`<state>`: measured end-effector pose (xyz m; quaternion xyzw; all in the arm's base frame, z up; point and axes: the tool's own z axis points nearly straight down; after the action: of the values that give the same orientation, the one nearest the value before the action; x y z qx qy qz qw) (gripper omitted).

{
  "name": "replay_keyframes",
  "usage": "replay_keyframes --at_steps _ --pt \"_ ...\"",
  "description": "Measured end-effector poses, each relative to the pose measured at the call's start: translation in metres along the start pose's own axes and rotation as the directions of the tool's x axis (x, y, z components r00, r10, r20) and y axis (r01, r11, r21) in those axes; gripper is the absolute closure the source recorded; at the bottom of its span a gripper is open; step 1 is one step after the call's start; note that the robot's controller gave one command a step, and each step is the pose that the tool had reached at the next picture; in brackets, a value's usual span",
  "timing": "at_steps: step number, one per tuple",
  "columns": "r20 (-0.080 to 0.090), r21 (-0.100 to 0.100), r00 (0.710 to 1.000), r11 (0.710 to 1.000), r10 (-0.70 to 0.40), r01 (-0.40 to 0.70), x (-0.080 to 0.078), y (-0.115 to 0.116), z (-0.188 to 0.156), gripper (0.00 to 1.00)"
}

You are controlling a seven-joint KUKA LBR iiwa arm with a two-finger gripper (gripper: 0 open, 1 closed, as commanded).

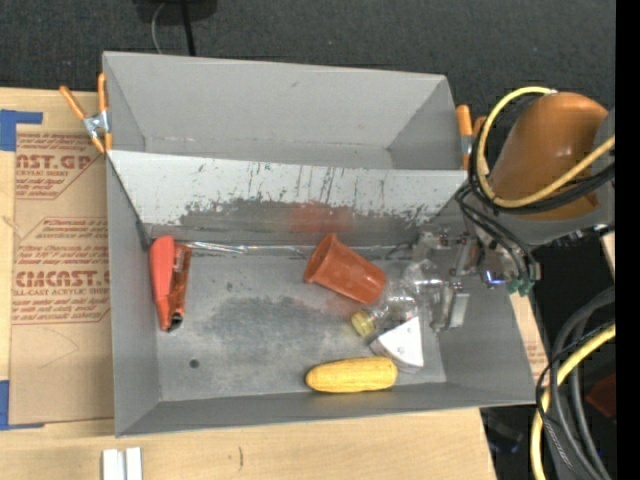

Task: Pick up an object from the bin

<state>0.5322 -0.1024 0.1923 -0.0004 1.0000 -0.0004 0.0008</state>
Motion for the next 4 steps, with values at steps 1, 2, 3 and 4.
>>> replay_keyframes --at_steps 1,2,3,4 --pt "0.002 -0.001 1.0 1.0 0.028 -0.028 -0.039 0.053 0.047 0.0" --pt "-0.005 -0.005 0.996 0.996 0.089 -0.089 -0.052 0.076 0.069 0.0" --pt "0.002 -0.002 0.962 0.962 0.274 -0.274 -0.049 0.068 0.059 0.0" --pt "0.0 -0.003 0.964 0.964 0.265 -0.265 -0.043 0.073 0.115 0.0"
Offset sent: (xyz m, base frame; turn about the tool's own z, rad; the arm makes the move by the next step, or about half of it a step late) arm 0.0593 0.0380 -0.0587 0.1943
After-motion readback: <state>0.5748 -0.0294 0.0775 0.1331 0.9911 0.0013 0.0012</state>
